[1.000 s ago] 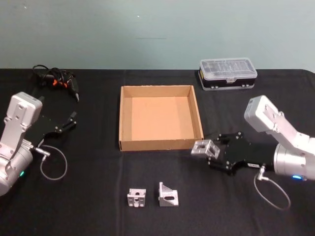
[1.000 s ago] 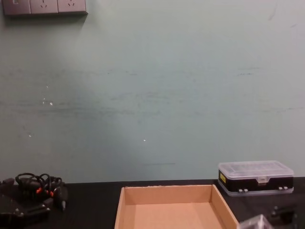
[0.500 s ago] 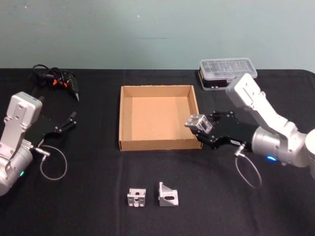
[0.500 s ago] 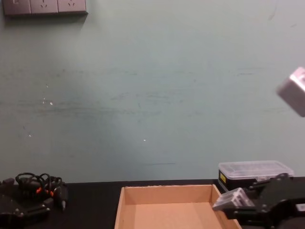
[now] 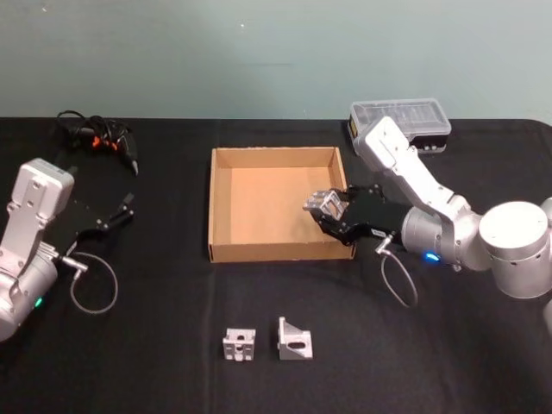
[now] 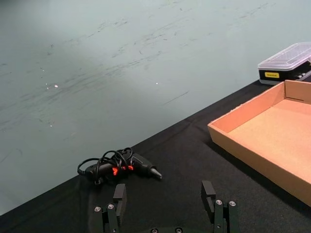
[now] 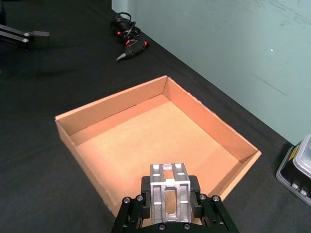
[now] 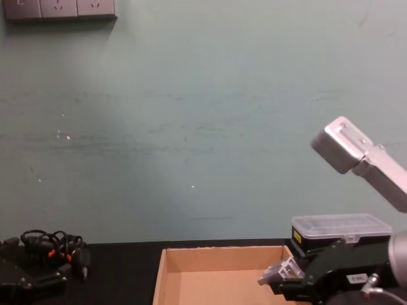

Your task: Use one hand to pick up the angle iron from the table and place it into the box.

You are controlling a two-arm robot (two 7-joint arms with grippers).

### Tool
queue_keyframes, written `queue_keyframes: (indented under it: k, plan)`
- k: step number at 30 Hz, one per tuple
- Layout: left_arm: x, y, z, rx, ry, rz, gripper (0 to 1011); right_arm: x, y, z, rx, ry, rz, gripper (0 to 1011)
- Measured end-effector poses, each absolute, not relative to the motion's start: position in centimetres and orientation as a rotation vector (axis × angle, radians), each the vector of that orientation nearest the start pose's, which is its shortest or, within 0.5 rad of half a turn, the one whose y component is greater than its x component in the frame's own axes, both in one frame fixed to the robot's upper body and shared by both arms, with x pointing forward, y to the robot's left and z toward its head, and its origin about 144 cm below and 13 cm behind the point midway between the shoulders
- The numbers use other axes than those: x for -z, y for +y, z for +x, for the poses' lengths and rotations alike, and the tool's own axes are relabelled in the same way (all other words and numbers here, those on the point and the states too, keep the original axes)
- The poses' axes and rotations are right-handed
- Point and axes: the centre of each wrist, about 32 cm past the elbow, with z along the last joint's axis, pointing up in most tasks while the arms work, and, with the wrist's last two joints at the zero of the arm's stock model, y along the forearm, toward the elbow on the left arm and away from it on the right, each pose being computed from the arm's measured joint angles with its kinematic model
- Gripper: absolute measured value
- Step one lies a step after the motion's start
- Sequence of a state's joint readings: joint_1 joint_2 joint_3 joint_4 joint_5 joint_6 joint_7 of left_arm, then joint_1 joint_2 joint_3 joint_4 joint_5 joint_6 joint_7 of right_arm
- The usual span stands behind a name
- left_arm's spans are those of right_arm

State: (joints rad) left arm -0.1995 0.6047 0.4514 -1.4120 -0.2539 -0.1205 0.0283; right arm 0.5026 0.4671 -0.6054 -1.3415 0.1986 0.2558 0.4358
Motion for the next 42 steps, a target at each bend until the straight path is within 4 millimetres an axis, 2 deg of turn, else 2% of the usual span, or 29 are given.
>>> queue_keyframes:
  k: [9, 22, 25, 29, 42]
  plan:
    - [-114.0, 31.0, 48.9, -1.248, -0.285, 0.304, 1011, -119.5, -22.4, 57.1, 0.775, -0.098, -0.523, 452]
    - [-114.0, 31.0, 48.9, -1.248, -0.285, 0.304, 1011, -118.6, -22.0, 57.4, 0.778, -0.064, -0.548, 457]
    - [-114.0, 31.0, 48.9, -1.248, -0.285, 0.304, 1011, -118.6, -22.0, 57.4, 0.776, -0.059, -0.544, 511]
    - [-114.0, 31.0, 48.9, -1.248, -0.285, 0.305, 1011, -118.5, -22.0, 57.4, 0.774, -0.056, -0.542, 664]
    - [-114.0, 31.0, 48.9, -1.248, -0.285, 0.305, 1011, -118.9, -23.0, 56.6, 0.786, -0.061, -0.496, 1003]
